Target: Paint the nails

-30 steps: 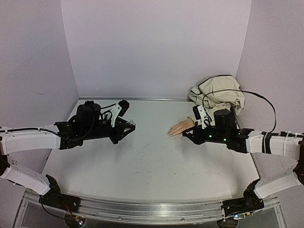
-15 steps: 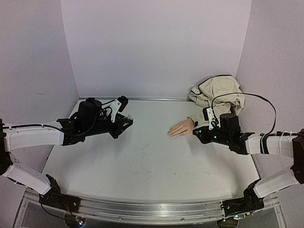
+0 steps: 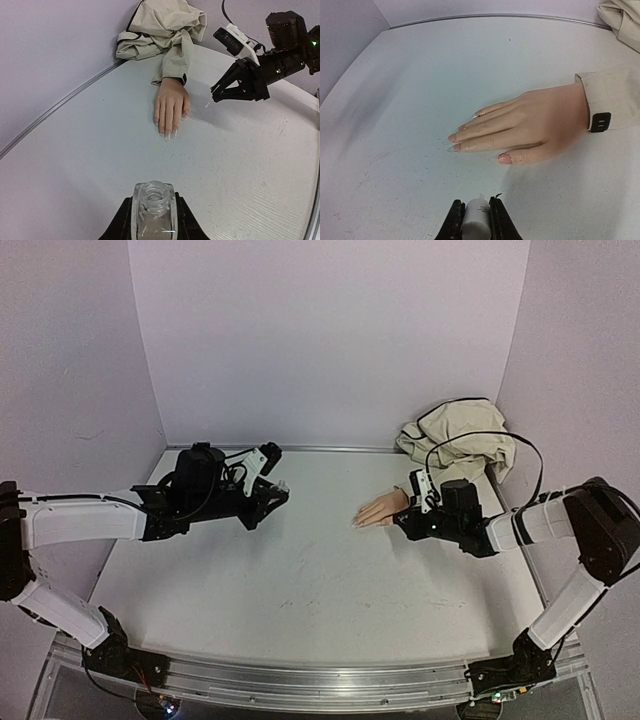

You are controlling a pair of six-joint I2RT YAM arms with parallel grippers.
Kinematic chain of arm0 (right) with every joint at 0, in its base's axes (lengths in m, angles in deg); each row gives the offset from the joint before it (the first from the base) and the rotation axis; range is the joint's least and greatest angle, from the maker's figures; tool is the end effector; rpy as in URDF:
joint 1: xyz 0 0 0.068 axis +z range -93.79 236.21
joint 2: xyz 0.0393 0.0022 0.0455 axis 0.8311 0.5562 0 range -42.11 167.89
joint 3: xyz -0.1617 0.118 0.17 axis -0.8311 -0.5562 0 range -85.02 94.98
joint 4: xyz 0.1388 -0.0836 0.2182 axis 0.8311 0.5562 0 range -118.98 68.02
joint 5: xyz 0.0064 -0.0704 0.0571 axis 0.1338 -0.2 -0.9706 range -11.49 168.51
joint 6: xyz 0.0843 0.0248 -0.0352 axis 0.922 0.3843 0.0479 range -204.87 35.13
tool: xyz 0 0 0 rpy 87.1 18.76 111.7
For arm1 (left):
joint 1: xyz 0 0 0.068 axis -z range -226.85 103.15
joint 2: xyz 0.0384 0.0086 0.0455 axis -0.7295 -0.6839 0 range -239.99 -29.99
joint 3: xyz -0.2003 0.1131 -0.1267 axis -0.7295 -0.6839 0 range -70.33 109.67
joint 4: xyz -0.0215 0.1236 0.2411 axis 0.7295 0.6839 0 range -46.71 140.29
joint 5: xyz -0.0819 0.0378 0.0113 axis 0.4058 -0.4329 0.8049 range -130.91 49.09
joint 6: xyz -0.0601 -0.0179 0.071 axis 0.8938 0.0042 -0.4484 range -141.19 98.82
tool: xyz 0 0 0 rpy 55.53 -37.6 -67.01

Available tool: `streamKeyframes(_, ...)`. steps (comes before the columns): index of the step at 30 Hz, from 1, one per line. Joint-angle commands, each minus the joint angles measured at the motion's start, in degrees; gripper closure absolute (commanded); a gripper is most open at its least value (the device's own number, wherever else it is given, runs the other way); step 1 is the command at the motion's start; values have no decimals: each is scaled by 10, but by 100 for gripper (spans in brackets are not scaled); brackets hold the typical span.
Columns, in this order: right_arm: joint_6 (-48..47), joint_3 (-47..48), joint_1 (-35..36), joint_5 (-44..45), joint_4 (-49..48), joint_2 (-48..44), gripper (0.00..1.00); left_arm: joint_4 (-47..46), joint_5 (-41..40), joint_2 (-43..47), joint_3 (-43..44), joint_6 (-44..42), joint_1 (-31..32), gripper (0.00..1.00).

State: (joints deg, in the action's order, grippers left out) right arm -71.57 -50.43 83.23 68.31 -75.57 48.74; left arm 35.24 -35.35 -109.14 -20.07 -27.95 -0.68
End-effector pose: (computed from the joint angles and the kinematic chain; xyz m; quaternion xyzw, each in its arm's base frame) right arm 0.3243 0.1826 0.1608 -0.1479 0.7489 0.2852 0.5796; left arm 0.2532 -0.2756 0.2346 0.3912 0.7239 -0.2287 0.5202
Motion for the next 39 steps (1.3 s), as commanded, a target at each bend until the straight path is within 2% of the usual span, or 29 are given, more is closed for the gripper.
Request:
streamKeyframes(1,-3,38,-3,6,-50,32,100,-42,10,12,17,-19,-2,100)
streamKeyframes(14,-1,69,-3,21,-71,92,100,-44,10,30,10,-26,-1,100)
streamKeyframes(39,0,74,-3,44,-89,122,100,-44,23,24,13,-26,-1,100)
